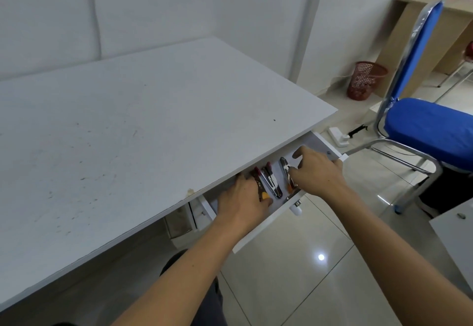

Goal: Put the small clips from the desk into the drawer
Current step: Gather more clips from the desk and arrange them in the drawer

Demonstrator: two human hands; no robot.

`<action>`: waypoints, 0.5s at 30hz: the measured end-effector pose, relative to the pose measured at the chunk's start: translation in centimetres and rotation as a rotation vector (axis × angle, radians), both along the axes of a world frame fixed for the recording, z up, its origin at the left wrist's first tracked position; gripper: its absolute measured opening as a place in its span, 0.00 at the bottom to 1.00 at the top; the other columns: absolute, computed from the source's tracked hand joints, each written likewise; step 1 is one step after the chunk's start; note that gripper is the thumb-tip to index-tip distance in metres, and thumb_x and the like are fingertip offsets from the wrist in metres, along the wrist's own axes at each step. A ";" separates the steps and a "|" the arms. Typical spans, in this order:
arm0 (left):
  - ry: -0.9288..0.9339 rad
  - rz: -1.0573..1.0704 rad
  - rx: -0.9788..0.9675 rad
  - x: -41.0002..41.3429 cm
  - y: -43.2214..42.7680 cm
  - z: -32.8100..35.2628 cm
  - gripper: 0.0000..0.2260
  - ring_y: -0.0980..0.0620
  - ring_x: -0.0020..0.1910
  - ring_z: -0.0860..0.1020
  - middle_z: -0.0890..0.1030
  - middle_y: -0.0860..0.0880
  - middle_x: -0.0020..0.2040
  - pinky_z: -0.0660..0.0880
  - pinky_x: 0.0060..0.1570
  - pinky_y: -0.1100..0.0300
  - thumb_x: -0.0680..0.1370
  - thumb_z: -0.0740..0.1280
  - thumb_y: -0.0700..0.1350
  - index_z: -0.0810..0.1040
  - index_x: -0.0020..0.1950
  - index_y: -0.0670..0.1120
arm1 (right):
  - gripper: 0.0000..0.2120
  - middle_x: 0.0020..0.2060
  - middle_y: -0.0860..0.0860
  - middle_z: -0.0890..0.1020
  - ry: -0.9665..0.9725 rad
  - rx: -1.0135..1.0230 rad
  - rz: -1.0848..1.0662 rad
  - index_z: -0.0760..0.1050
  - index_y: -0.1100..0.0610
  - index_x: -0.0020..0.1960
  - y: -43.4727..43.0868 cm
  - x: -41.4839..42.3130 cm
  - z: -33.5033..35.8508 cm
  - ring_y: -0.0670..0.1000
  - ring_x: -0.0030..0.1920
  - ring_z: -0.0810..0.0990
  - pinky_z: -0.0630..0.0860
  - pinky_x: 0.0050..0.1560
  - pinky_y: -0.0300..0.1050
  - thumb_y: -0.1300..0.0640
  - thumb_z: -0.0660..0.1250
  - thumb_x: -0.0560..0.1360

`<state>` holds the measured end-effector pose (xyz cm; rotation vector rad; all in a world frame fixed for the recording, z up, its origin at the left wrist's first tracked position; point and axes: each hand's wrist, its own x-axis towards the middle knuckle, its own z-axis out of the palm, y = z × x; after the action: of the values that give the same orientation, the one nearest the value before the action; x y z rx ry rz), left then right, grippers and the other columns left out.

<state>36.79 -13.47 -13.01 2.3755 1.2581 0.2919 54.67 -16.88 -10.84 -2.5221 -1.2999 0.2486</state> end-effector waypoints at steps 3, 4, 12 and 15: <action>-0.092 -0.006 0.031 0.1 -0.2 -0.4 0.15 0.45 0.53 0.79 0.79 0.48 0.56 0.71 0.39 0.56 0.75 0.68 0.53 0.77 0.60 0.48 | 0.15 0.42 0.46 0.84 0.039 0.059 0.005 0.73 0.49 0.59 -0.6 -0.6 0.3 0.51 0.48 0.75 0.60 0.56 0.54 0.51 0.63 0.73; -0.115 -0.008 0.031 0.2 -0.3 -0.5 0.15 0.45 0.54 0.78 0.79 0.48 0.56 0.73 0.41 0.55 0.76 0.68 0.52 0.77 0.59 0.49 | 0.14 0.42 0.46 0.84 0.051 0.065 0.015 0.73 0.48 0.58 -0.7 -0.9 0.3 0.51 0.48 0.75 0.60 0.57 0.55 0.51 0.62 0.73; 0.001 -0.064 0.198 2.2 0.3 -0.9 0.22 0.44 0.58 0.75 0.75 0.48 0.59 0.71 0.52 0.50 0.73 0.68 0.62 0.77 0.61 0.50 | 0.10 0.45 0.45 0.82 0.056 0.078 0.021 0.76 0.47 0.53 -1.2 -2.2 0.1 0.51 0.48 0.75 0.57 0.53 0.51 0.45 0.61 0.76; 0.071 -0.084 0.272 2.4 0.7 -0.7 0.25 0.46 0.59 0.75 0.76 0.48 0.58 0.71 0.52 0.51 0.72 0.70 0.62 0.74 0.62 0.49 | 0.10 0.45 0.44 0.82 0.060 0.083 0.023 0.76 0.45 0.50 -1.5 -2.5 0.9 0.50 0.47 0.73 0.57 0.53 0.51 0.42 0.60 0.77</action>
<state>39.22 -12.78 -13.75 2.6825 1.2111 0.3767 52.19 -18.39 -9.99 -2.4141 -1.2895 0.2672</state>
